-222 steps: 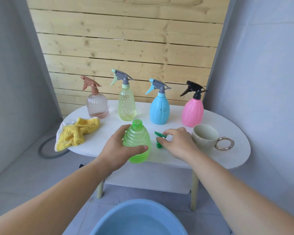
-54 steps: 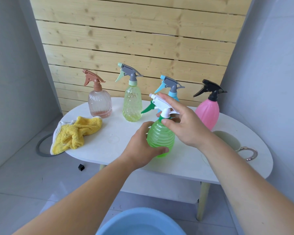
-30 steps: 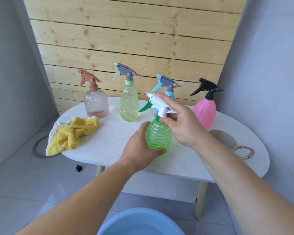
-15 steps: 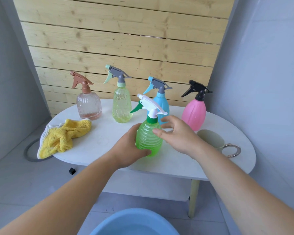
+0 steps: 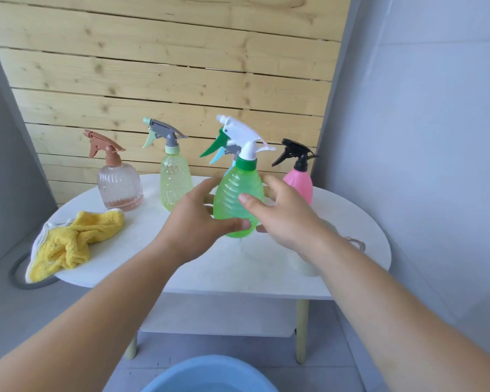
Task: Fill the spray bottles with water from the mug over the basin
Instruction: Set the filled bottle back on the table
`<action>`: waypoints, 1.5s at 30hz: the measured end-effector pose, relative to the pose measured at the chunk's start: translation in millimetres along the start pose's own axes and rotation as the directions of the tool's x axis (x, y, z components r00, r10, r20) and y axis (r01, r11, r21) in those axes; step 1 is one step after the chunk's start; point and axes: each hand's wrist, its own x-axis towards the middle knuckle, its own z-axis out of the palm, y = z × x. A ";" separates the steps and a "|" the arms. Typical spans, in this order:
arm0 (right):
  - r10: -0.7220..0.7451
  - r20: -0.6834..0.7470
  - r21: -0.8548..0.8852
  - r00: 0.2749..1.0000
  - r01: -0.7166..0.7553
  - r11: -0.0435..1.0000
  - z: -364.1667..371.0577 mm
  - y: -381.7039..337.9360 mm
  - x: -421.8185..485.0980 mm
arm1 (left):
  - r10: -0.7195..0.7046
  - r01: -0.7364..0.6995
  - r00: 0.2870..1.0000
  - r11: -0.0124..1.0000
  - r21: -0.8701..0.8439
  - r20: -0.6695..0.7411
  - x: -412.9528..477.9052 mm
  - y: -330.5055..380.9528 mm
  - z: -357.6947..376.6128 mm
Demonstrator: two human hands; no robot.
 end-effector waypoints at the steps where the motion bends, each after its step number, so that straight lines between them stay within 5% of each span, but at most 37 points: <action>1: -0.005 -0.025 0.013 1.000 0.005 1.000 -9.6 -3.8 0.9 | 0.023 -0.023 1.000 1.000 0.009 -0.002 3.0 11.1 4.0; 10: 0.064 -0.150 0.070 0.987 -0.054 0.996 -120.4 3.9 12.3 | 0.118 -0.120 0.975 0.993 -0.002 0.187 62.6 90.6 79.1; 18: 0.150 -0.210 0.096 0.966 -0.132 0.987 -175.7 69.6 27.9 | -0.048 0.056 0.920 0.998 -0.011 0.389 120.7 94.4 158.0; 24: 0.203 -0.222 0.086 0.954 -0.189 0.978 -184.2 123.0 42.6 | -0.167 0.089 0.829 0.982 0.169 0.534 154.9 78.6 196.7; 39: 0.243 -0.198 0.090 0.950 -0.229 0.969 -179.2 176.1 63.6 | -0.266 0.340 0.682 0.940 0.026 0.682 179.8 47.6 223.3; 45: 0.244 -0.177 0.120 0.954 -0.225 0.967 -180.9 181.5 64.6 | -0.273 0.364 0.685 0.932 0.008 0.676 179.2 43.4 226.5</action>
